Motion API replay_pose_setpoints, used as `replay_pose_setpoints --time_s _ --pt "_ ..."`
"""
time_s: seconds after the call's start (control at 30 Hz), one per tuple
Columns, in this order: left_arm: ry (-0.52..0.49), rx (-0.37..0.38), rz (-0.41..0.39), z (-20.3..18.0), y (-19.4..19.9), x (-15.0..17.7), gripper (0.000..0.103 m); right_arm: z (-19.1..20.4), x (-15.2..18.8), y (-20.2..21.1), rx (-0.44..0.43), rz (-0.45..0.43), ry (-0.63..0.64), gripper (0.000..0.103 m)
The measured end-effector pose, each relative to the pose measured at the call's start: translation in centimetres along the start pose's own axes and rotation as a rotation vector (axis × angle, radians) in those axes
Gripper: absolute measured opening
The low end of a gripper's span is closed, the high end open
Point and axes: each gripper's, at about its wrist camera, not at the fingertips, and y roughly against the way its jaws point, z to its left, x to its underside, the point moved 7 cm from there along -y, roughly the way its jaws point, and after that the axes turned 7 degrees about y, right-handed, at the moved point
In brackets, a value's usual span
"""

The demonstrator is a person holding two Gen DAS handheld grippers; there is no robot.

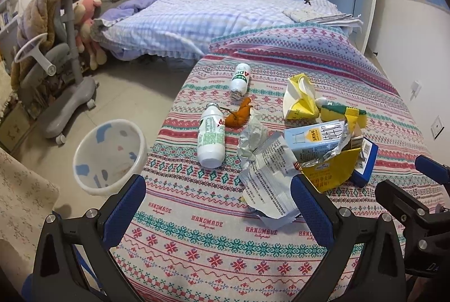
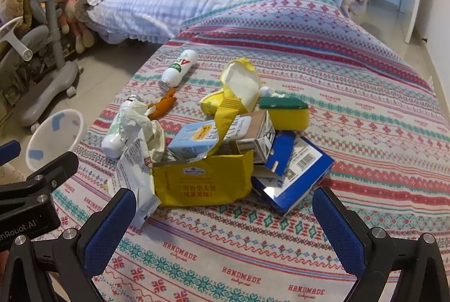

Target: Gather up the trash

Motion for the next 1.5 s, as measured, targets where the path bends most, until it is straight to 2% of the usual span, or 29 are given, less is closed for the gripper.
replay_pose_setpoints --time_s 1.5 --pt "-0.005 -0.003 -0.016 -0.22 0.24 -0.37 0.103 -0.33 0.04 -0.02 -0.007 0.002 -0.015 0.103"
